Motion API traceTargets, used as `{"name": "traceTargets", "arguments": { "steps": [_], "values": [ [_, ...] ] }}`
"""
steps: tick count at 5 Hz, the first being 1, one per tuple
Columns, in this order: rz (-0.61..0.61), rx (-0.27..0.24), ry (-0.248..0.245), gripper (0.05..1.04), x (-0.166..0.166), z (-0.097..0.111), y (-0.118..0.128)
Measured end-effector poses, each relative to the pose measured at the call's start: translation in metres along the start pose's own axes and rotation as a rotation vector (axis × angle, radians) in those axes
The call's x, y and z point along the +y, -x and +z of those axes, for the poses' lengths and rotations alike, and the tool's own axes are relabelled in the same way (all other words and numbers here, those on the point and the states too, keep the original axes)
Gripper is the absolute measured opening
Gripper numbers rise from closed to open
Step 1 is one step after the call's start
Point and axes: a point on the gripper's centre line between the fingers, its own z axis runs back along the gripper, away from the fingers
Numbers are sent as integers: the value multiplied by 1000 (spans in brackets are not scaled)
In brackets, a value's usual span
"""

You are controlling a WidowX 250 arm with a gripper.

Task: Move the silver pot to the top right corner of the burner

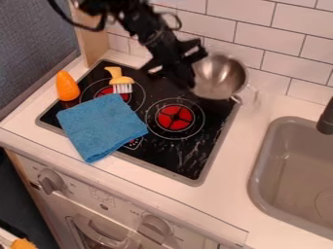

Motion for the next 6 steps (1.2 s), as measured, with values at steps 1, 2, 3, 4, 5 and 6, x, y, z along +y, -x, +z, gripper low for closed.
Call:
{"name": "traceTargets", "arguments": {
  "steps": [1,2,3,4,5,6],
  "values": [
    [26,33,21,69,8,-13,11],
    [19,60,23,95,10,-16,14],
    [10,85,4,278,10,-14,14],
    [15,90,-16,556,13,-13,15],
    [6,90,-17,834,8,-13,12],
    [-54,110,-33,1003,-5,-4,4]
  ]
}}
